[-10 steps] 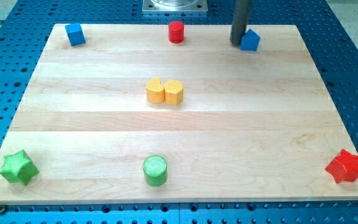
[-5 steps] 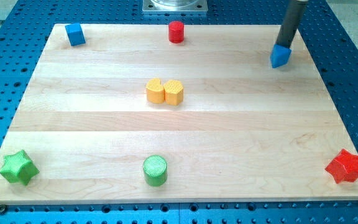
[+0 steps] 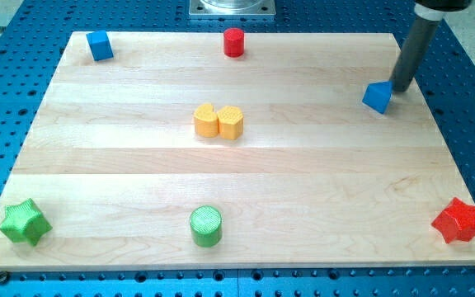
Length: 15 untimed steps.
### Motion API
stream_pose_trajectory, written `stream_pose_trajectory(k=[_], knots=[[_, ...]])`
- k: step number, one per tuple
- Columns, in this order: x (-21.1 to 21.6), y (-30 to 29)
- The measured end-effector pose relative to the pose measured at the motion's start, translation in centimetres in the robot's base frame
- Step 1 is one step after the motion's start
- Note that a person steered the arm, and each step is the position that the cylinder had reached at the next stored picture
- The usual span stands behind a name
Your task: Move the triangle into the heart
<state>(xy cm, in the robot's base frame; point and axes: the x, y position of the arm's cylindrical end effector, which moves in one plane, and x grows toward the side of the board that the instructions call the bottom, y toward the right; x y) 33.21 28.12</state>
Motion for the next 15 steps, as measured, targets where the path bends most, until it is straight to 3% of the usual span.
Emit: stream_pose_trajectory(k=[1, 3, 6, 9, 15], knots=[[1.9, 2.2], [2.0, -8.8], [5.7, -1.3], [5.2, -18.8], [3.0, -24.9]])
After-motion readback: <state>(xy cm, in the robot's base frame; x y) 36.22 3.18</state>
